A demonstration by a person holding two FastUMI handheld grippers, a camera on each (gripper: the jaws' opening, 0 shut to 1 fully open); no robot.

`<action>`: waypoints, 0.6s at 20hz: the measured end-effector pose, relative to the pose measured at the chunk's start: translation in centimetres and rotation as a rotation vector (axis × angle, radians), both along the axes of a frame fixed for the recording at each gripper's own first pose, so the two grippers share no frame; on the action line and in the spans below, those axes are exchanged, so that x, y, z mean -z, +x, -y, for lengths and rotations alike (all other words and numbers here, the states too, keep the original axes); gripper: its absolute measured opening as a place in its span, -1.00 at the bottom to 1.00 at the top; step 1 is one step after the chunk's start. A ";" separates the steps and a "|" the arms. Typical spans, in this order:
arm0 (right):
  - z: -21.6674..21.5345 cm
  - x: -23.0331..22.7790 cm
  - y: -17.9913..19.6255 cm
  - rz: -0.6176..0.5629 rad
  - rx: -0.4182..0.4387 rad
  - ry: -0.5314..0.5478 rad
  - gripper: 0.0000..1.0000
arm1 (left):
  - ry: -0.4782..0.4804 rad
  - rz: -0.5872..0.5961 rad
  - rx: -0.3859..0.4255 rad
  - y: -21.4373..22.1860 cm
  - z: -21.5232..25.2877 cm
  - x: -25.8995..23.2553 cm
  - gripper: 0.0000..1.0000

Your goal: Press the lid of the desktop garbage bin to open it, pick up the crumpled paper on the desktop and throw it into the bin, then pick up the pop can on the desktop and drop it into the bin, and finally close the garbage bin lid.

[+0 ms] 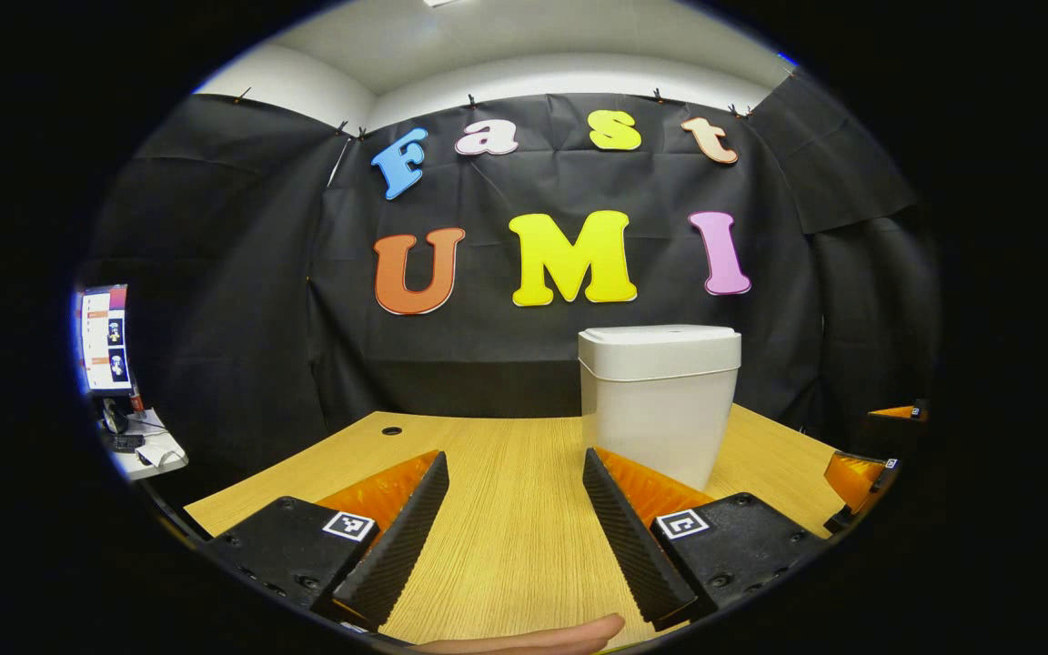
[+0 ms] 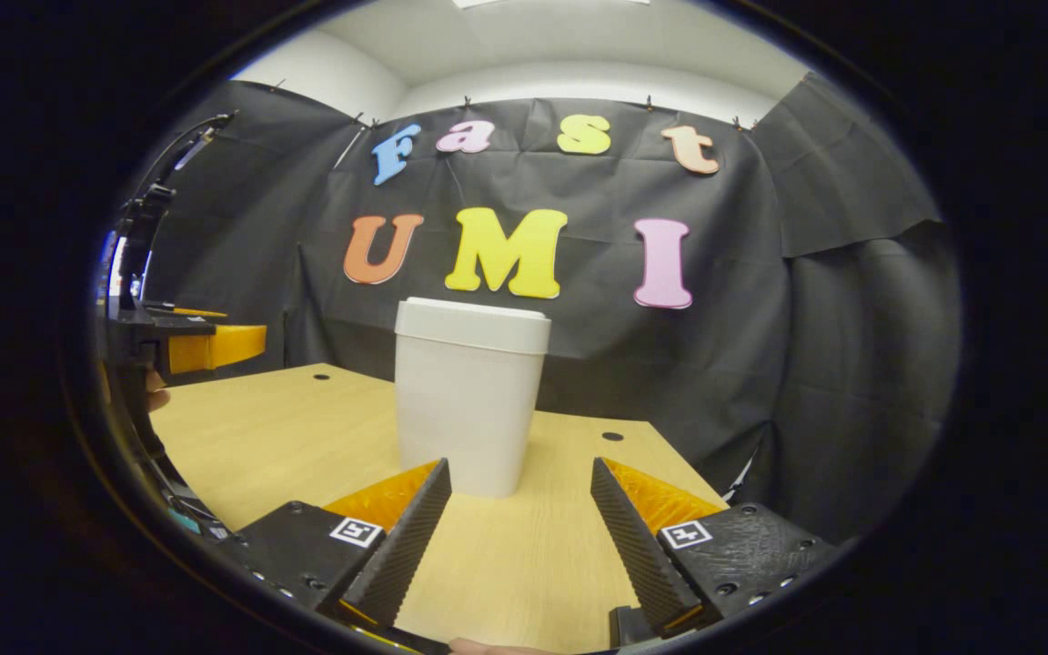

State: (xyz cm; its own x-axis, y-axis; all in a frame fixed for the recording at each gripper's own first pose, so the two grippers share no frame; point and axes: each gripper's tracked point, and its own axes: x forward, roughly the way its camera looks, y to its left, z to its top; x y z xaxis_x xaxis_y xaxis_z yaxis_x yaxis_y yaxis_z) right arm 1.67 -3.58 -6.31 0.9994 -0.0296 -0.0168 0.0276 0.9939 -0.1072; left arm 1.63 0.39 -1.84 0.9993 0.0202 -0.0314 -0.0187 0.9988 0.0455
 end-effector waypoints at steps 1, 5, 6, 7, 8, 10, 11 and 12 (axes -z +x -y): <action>0.0 0.1 0.0 -0.002 0.001 0.001 0.90 | 0.001 0.000 0.000 0.0 0.0 0.0 0.92; 0.5 0.0 0.2 -0.006 0.009 -0.008 0.90 | 0.004 -0.001 0.001 -0.1 0.1 0.1 0.92; 0.9 -0.1 0.3 -0.002 0.016 -0.008 0.96 | 0.007 -0.001 0.001 0.0 0.0 0.1 0.92; 1.2 -0.2 0.4 0.000 0.023 -0.004 0.94 | 0.010 -0.002 -0.002 0.0 0.0 0.1 0.92; 1.4 -0.1 0.5 -0.002 0.027 0.002 0.90 | 0.012 -0.005 -0.005 0.0 -0.1 0.2 0.92; 1.7 0.1 0.6 -0.010 0.032 0.015 0.89 | 0.010 -0.008 -0.006 0.0 -0.1 0.2 0.92; 1.9 0.1 0.6 -0.013 0.036 0.017 0.89 | 0.011 -0.009 -0.006 0.1 0.0 0.2 0.92; 2.0 0.3 0.6 -0.016 0.038 0.016 0.89 | 0.012 -0.010 -0.006 0.0 0.0 0.3 0.92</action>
State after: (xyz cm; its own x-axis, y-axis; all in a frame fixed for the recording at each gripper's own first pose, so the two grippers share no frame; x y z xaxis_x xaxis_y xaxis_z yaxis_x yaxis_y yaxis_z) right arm 2.29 -5.54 -6.58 0.9972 -0.0668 -0.0331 0.0635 0.9937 -0.0923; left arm 1.67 0.37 -2.10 0.9988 0.0263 -0.0408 -0.0240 0.9981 0.0574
